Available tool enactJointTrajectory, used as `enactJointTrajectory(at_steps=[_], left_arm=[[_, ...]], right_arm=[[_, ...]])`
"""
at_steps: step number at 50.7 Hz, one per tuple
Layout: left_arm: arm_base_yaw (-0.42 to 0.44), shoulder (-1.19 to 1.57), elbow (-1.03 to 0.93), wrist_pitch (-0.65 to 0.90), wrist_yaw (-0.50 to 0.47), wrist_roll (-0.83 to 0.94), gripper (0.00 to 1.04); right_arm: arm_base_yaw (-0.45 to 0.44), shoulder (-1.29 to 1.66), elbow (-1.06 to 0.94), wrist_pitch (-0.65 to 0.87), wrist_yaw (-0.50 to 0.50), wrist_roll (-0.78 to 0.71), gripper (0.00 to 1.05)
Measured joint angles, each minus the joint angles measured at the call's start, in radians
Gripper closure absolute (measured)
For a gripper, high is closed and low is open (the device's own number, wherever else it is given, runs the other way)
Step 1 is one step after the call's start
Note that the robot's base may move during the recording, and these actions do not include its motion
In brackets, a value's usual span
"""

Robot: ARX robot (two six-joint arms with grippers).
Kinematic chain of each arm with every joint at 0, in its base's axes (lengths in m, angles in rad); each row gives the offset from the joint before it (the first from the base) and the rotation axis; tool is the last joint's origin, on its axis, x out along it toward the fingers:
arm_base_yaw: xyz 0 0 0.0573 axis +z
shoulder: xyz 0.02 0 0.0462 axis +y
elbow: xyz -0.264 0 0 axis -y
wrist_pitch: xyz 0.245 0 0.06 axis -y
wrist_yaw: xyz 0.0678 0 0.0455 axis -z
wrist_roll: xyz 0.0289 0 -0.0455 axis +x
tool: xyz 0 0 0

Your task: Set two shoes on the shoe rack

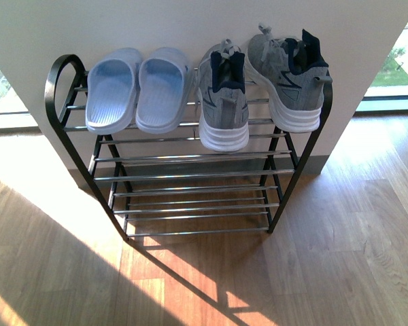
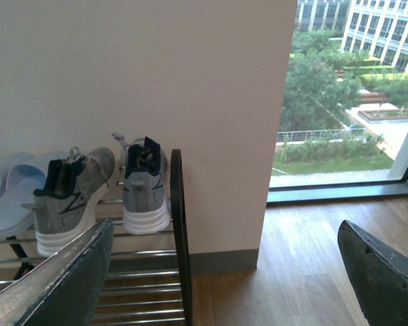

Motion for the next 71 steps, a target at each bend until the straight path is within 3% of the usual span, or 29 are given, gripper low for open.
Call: enactJointTrajectory(at_steps=[6,18,57,62,71], left_arm=[[0.036,-0.053,-0.014,-0.036,0.010,0.000,1.04],[0.037,-0.139,-0.059,-0.064,0.018,0.000,1.04],[0.037,-0.442,-0.059,-0.359,0.018,0.000,1.04],[0.037,-0.571,-0.059,-0.521,0.018,0.001,1.04],[0.038,-0.604,-0.059,-0.539,0.018,0.001,1.04]], right_arm=[[0.000,0.000,0.000,0.000,0.000,0.000,0.09],[0.000,0.000,0.000,0.000,0.000,0.000,0.09],[0.000,0.000,0.000,0.000,0.000,0.000,0.09],[0.000,0.000,0.000,0.000,0.000,0.000,0.09],[0.000,-0.001,0.000,0.000,0.000,0.000,0.09]])
